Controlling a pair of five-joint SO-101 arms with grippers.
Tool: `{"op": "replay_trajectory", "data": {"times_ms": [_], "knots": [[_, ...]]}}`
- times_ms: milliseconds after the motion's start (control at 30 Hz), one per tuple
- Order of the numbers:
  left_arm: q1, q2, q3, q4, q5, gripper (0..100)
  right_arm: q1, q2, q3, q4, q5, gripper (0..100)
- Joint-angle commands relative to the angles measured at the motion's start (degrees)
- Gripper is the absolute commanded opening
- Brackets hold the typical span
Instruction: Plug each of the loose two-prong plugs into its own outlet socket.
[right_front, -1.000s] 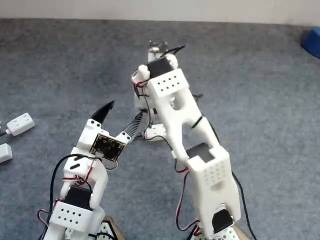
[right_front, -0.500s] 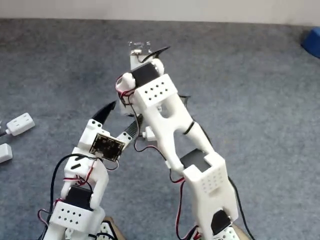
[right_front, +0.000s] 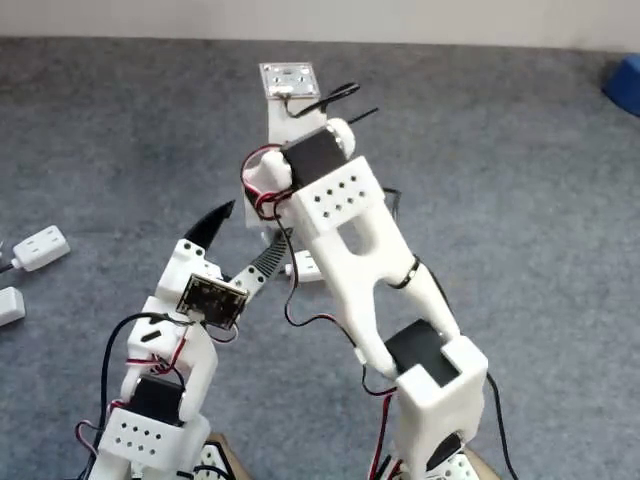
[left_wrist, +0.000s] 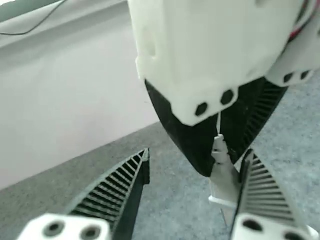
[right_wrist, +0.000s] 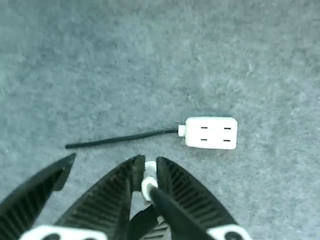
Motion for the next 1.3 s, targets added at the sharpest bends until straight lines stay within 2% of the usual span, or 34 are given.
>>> {"op": "replay_trajectory", "data": {"times_ms": [0,133,233,367,533,767,867,1067,1133,1267], "knots": [[-1.1,0.13,0.92,0.62,0.35,28,-0.57,-5.05,1.8,1.27,2.37,0.5],[-1.1,0.13,0.92,0.62,0.35,27,-0.57,-5.14,4.0,1.27,4.13,0.5],[-1.19,0.04,0.66,0.62,0.35,27,0.04,-5.05,7.08,1.01,8.88,0.5],[-1.27,-0.04,0.48,0.62,0.35,27,6.55,-5.05,12.88,-3.56,15.3,0.5],[-1.19,-0.31,-0.22,3.6,0.35,27,15.6,-5.05,16.75,-15.34,18.46,0.5],[-1.19,-0.4,-0.75,5.36,0.26,27,18.77,-5.05,16.22,-16.22,17.93,0.5],[-1.36,-0.48,-0.4,5.45,0.26,27,19.03,-5.05,16.66,-16.48,14.95,0.5],[-8.84,-0.04,-0.84,6.51,0.26,27,19.03,-5.49,19.3,-19.82,9.49,0.5],[-9.98,0.04,-2.86,10.99,0.35,27,18.86,-5.49,19.82,-21.23,7.12,0.5],[-10.15,0.04,-12.0,26.2,3.34,27,17.45,-5.14,19.91,-22.9,4.4,0.5]]}}
